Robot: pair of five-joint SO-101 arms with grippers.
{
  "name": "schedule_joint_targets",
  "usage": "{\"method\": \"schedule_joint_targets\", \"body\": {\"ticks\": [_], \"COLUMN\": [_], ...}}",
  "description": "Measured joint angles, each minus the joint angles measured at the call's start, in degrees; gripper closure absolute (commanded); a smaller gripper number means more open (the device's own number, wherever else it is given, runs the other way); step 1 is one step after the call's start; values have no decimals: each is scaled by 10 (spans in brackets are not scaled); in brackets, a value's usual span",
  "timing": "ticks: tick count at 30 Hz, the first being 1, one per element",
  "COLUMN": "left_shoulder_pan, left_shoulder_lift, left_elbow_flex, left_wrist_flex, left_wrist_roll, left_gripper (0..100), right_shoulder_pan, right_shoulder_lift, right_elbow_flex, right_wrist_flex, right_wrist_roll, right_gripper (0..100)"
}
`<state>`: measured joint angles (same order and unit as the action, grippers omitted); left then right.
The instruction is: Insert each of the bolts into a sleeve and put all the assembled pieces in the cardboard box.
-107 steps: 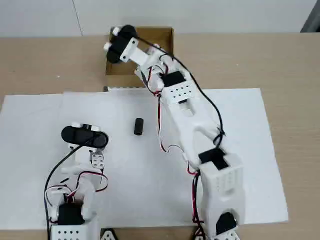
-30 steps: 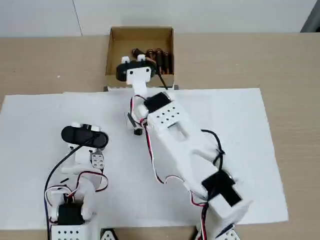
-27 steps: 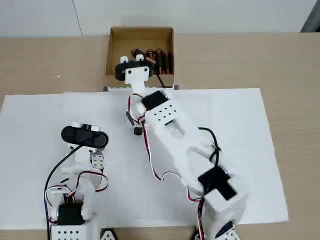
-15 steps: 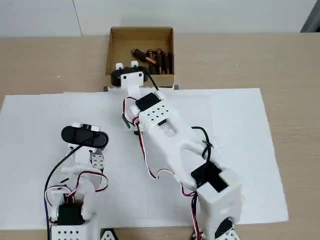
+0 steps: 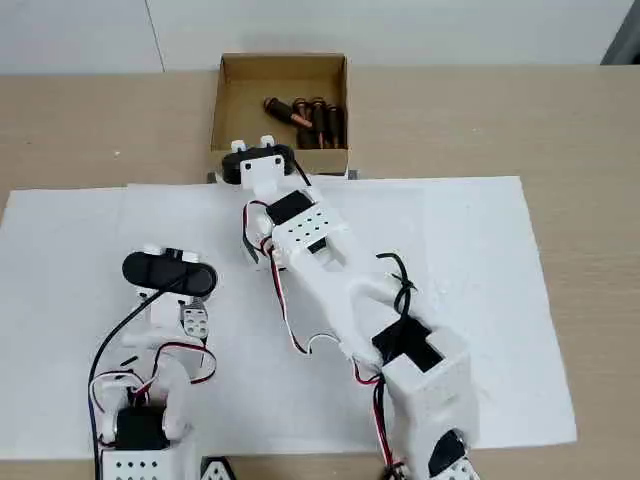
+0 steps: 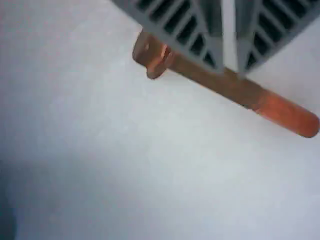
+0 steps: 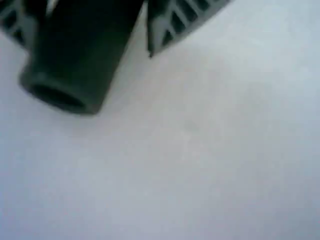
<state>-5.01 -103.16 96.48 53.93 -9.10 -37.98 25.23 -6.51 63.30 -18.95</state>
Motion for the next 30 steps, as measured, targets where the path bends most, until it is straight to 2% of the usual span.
{"method": "schedule_joint_targets", "body": {"ticks": [3,11,21,26,30], "left_shoulder_pan": [0,0,0,0,0], "left_shoulder_lift": [0,0,0,0,0], "left_elbow_flex": [0,0,0,0,0], "left_wrist_flex": [0,0,0,0,0], "left_wrist_roll": [0,0,0,0,0], "left_gripper": [995,995,995,995,995], "right_shoulder_pan": [3,4,0,0,0], "right_shoulder_lift": [0,4,-7,-75,-156], "right_elbow_flex": [0,-26,-221,-265,-267], "right_wrist_flex": [0,21,223,316,341], "right_wrist_roll": [0,0,-2,-2,-2], "right_gripper": [990,996,996,996,996]}}
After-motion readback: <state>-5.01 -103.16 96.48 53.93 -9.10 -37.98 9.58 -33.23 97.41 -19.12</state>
